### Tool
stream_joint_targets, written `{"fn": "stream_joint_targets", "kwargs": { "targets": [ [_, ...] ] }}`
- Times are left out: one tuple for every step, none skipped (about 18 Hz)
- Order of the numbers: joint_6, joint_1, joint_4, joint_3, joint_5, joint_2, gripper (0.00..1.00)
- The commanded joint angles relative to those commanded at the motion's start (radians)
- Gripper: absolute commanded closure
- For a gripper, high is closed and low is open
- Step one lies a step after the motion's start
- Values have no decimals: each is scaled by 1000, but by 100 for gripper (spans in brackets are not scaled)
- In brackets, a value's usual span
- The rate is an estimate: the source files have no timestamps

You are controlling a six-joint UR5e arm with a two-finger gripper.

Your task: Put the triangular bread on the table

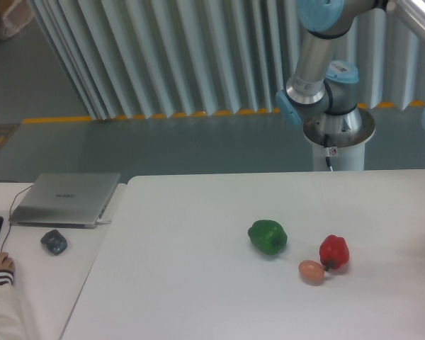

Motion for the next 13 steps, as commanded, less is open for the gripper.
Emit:
{"fn": "stream_joint_targets", "kwargs": {
  "targets": [
    [2,14,-14,0,-32,3,79],
    [0,25,-31,0,-75,14,79],
    [0,38,-52,0,-118,28,79],
    [2,48,-75,0,-143,40,79],
    [0,49,-93,2,-150,46,79],
    [0,49,-112,2,-152,52,79],
    [0,51,-129,2,-152,64,79],
    [-2,49,-146,2,-154,75,79],
    [-6,49,-161,5,-161,81,79],
    [-24,51,-175,12,-178,83,79],
    [-38,54,-196,26,-198,81,79],
    [-41,64,-225,41,-222,80,79],
    [-41,77,-254,55,-247,80,79]
  ]
}}
